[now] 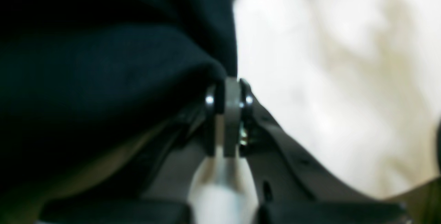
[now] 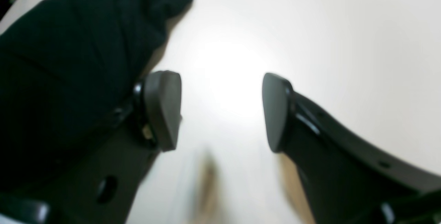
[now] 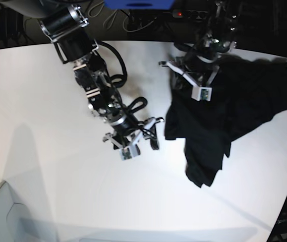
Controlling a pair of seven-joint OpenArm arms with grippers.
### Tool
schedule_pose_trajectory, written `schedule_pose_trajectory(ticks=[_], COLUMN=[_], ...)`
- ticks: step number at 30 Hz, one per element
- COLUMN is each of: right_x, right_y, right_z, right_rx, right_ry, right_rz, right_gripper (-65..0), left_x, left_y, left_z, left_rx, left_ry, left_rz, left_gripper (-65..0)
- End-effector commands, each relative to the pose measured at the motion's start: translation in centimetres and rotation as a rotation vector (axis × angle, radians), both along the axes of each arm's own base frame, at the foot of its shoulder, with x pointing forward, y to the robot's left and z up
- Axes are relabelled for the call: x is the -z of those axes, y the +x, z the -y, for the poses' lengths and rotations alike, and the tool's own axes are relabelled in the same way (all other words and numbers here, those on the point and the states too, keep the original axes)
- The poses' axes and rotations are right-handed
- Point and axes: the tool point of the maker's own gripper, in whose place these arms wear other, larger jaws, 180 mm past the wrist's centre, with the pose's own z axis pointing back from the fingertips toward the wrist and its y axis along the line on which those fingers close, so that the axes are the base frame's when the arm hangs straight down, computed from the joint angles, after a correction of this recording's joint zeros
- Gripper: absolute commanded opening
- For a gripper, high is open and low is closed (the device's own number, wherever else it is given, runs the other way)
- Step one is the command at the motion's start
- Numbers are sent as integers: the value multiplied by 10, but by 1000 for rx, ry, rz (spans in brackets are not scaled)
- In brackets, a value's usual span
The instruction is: Layout the t-shirt on the table in an organized manner, then fold the t-shirt properly
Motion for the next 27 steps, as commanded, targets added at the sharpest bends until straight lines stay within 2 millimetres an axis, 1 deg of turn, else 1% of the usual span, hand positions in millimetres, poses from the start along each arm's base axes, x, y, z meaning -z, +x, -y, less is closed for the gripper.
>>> schedule_pose_trajectory(ticks=[1, 3, 4, 6, 9, 10, 12, 14, 15, 16, 17, 19, 21, 23, 25, 27], right_x=[-21, -23, -23, -17, -8, -4, -3, 5, 6, 7, 8, 8, 11, 12, 12, 5], right_y=[10, 13, 12, 11, 7, 6, 6, 1, -1, -1, -2, -3, -5, -7, -7, -6], right_z=[6, 25, 29, 48, 69, 77, 85, 92, 93, 93, 93, 93, 93, 92, 91, 89], right_rx=[22, 63, 73, 109, 149, 162, 173, 180, 183, 183, 183, 183, 183, 182, 182, 177], right_ry=[30, 30, 32, 21, 6, -1, -10, -22, -22, -22, -22, -22, -23, -21, -18, -13], right_rz=[64, 73, 71, 62, 44, 38, 36, 21, 16, 15, 13, 12, 6, 2, 2, 18], right_gripper=[-274, -274, -274, -274, -274, -274, -274, -274, -274, -274, -274, -273, -273, -273, -273, -273], left_x=[-11, -19, -24, -33, -44, -52, -63, -72, -73, -74, -73, -72, -71, -70, -76, -80], left_y=[9, 16, 20, 28, 33, 35, 35, 34, 31, 29, 26, 20, 18, 14, 13, 11], left_z=[7, 23, 30, 42, 52, 56, 61, 64, 65, 66, 67, 68, 64, 61, 57, 49], left_rx=[12, 53, 70, 86, 77, 73, 69, 70, 68, 64, 61, 56, 68, 80, 81, 95], left_ry=[-16, -31, -38, -59, -95, -112, -136, -151, -167, -189, -211, -258, -275, -303, -339, -346], left_rz=[46, 71, 87, 114, 136, 154, 177, 193, 188, 181, 169, 144, 132, 111, 107, 106], left_gripper=[-649, -649, -649, -649, -649, -649, -645, -601, -561, -514, -449, -344, -284, -263, -266, -265])
